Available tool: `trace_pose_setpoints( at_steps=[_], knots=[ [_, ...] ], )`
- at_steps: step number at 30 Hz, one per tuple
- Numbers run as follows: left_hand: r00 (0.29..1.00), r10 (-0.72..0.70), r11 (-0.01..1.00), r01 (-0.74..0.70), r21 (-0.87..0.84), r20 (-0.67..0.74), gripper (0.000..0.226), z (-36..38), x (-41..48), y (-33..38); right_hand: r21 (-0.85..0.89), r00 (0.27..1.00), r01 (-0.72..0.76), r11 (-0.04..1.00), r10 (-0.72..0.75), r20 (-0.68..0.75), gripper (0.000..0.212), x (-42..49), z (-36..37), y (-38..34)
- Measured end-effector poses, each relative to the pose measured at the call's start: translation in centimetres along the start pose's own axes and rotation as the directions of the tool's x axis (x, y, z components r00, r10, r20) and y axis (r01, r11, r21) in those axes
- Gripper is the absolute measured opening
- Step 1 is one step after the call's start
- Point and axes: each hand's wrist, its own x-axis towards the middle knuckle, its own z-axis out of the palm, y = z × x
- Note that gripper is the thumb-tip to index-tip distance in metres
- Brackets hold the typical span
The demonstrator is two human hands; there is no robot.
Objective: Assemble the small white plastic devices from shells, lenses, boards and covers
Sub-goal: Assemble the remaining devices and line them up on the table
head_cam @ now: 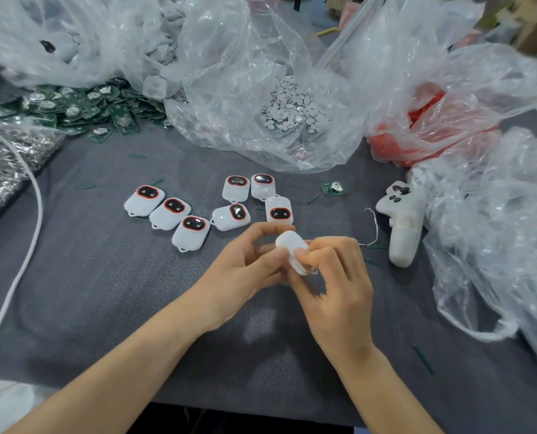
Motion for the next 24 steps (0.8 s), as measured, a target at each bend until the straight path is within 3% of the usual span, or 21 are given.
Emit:
trace_pose_setpoints(
  at_steps=[2,4,7,11,15,17,20,24],
  knots=[
    [0.999,0.026,0.998,-0.025,0.060,-0.024,0.034,0.1,-0.1,0.0,0.041,0.997,-0.047,0.998,0.044,0.068,0.026,0.1,0.1,0.2],
    [0.996,0.068,0.990,-0.060,0.126,-0.059,0.035,0.1,-0.1,-0.1,0.198,0.975,-0.205,0.958,0.183,0.126,0.031,0.3,0.0,0.3],
    [0.984,0.165,0.943,-0.136,0.304,-0.071,0.029,0.3,-0.4,-0.2,0.408,0.882,-0.470,0.783,0.438,0.175,0.033,0.8,-0.5,0.1],
    [0.949,0.308,0.797,-0.220,0.562,-0.065,0.030,0.8,-0.7,-0.5,0.344,0.879,-0.477,0.809,0.432,0.202,0.021,1.1,-0.5,0.2],
    [0.916,0.361,0.798,-0.207,0.565,-0.176,0.029,1.4,-0.6,-0.7,0.571,0.795,-0.586,0.575,0.543,0.268,0.017,1.1,-0.5,-0.4],
    [0.920,0.358,0.779,-0.201,0.594,-0.158,0.023,1.4,-0.5,-0.6,0.647,0.783,-0.585,0.489,0.549,0.294,0.017,1.1,-0.5,-0.6],
    [0.928,0.356,0.681,-0.176,0.710,-0.112,0.017,1.0,-0.6,-0.4,0.635,0.751,-0.629,0.449,0.563,0.345,0.013,1.0,-0.7,-0.7],
    [0.966,0.258,0.485,-0.105,0.868,-0.027,0.008,0.6,-0.2,0.7,0.425,0.638,-0.766,0.483,0.652,0.409,0.005,1.3,-1.1,-0.5]
  ],
)
